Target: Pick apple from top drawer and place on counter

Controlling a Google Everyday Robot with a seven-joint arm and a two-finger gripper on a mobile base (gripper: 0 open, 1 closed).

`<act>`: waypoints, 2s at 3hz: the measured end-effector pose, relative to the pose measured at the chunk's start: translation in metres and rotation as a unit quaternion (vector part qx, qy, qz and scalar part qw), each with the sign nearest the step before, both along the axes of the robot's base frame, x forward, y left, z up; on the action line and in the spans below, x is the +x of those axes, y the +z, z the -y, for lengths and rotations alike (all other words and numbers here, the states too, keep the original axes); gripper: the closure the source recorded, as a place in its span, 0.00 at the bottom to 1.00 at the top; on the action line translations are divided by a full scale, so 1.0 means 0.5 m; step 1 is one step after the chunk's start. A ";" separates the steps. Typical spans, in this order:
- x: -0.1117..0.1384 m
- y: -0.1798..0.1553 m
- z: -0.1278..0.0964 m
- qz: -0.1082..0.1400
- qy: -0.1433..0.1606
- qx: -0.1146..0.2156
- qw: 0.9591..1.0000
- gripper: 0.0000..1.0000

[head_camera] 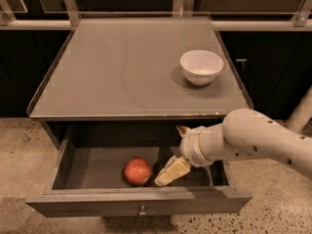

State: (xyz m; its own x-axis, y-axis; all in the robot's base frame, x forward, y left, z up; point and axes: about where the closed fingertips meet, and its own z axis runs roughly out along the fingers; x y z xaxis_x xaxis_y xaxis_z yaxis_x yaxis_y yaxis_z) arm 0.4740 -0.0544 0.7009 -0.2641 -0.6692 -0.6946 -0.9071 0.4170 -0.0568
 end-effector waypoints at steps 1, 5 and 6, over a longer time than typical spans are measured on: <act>0.002 -0.001 -0.004 0.000 0.002 0.001 1.000 0.00; 0.034 -0.045 -0.105 0.032 -0.023 0.043 0.998 0.00; 0.040 -0.046 -0.131 0.026 -0.008 0.046 0.999 0.00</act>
Offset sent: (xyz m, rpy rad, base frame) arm -0.0095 0.0053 -0.0263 0.0560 0.0342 -0.0739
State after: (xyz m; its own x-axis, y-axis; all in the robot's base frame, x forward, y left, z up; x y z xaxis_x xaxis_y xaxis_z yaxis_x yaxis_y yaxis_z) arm 0.4940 0.0111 0.6778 -0.2367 -0.5984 -0.7654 -0.8971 0.4372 -0.0643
